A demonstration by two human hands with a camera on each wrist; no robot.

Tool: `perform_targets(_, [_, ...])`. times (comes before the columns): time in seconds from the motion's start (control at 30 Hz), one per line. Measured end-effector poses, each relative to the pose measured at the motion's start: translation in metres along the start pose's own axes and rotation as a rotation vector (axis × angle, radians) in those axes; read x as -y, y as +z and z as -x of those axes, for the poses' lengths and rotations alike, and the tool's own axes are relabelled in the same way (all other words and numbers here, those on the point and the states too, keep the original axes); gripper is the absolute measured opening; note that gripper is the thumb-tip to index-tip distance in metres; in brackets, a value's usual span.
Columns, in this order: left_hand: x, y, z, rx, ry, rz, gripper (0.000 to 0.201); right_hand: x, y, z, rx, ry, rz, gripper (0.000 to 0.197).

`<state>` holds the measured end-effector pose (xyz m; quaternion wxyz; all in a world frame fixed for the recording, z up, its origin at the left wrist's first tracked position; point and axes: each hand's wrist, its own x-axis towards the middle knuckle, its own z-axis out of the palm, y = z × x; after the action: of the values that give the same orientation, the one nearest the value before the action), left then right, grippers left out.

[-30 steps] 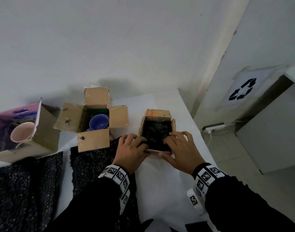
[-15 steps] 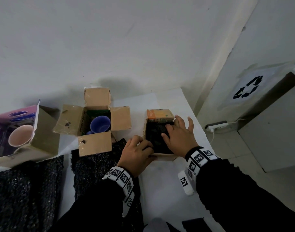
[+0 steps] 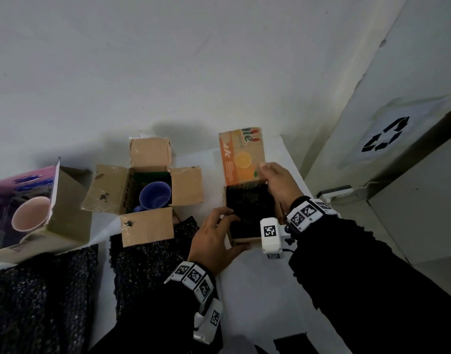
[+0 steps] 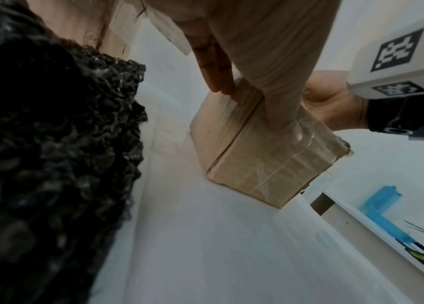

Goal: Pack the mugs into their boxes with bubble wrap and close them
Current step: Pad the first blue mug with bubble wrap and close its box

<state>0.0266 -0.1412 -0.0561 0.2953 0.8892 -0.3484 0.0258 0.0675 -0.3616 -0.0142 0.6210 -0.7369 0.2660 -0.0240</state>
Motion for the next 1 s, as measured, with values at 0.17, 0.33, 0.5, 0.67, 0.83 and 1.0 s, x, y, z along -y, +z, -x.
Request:
perform_targets(0.17, [-0.003,-0.008,-0.005,-0.053,0.038,0.042,0.054,-0.004,-0.018,0.015,-0.030,-0.231,0.183,0.025])
perform_targets(0.33, [-0.010,-0.019,-0.013,-0.199,-0.062,0.166,0.048,-0.023,-0.035,0.052,-0.032,-0.506,0.255,0.016])
perform_targets(0.5, [-0.021,-0.021,-0.017,-0.246,-0.135,0.215,0.051,-0.034,-0.033,0.084,-0.132,-0.680,0.374,0.020])
perform_targets(0.67, [-0.032,-0.027,-0.011,-0.284,-0.019,0.128,0.032,-0.022,-0.025,0.101,-0.158,-0.918,0.482,0.007])
perform_targets(0.83, [-0.034,-0.032,-0.004,-0.291,0.002,0.076,0.030,-0.022,-0.029,0.112,-0.172,-1.029,0.611,0.002])
perform_targets(1.0, [-0.035,-0.030,-0.004,-0.273,0.008,0.061,0.028,-0.021,-0.029,0.122,-0.095,-0.866,0.557,0.014])
